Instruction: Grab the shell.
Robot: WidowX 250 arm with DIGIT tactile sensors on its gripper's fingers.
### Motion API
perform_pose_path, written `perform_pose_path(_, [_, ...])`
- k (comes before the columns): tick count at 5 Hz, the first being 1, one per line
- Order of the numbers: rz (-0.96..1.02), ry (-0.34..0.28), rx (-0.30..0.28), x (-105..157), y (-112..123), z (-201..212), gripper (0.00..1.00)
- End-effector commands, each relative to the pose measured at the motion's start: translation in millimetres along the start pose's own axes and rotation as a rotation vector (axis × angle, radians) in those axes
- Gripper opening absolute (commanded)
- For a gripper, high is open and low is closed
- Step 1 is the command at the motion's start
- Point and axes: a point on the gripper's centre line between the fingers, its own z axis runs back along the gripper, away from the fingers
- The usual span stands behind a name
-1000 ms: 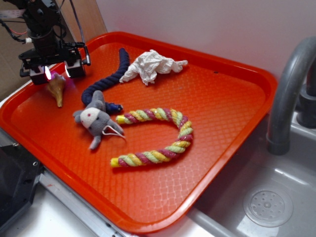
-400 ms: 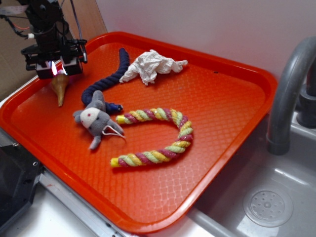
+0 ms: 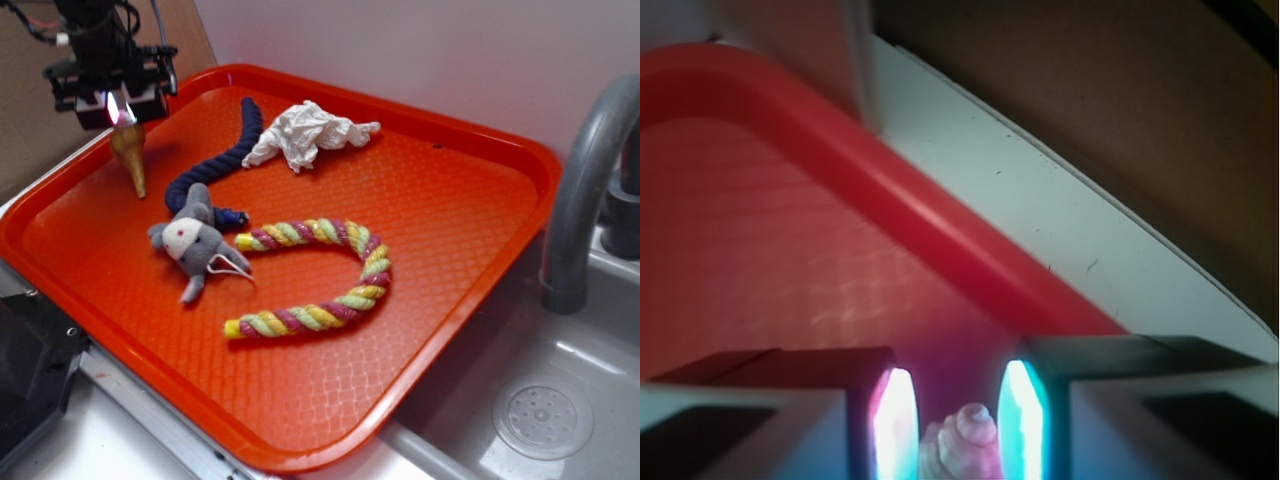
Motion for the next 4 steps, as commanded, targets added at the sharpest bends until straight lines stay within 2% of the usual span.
perform_pose_path(1, [-0.262, -0.056, -0.319, -41.3, -30.1, 117.6, 0.00])
perform_pose_path(2, [-0.410, -0.010, -0.396, -73.3, -41.9, 166.0, 0.00])
perform_pose_path(3, [-0.572, 0.072, -0.474, -93.3, -55.8, 184.5, 0.00])
perform_pose_path(4, [-0.702, 0.171, -0.497, -105.8, -57.7, 185.8, 0.00])
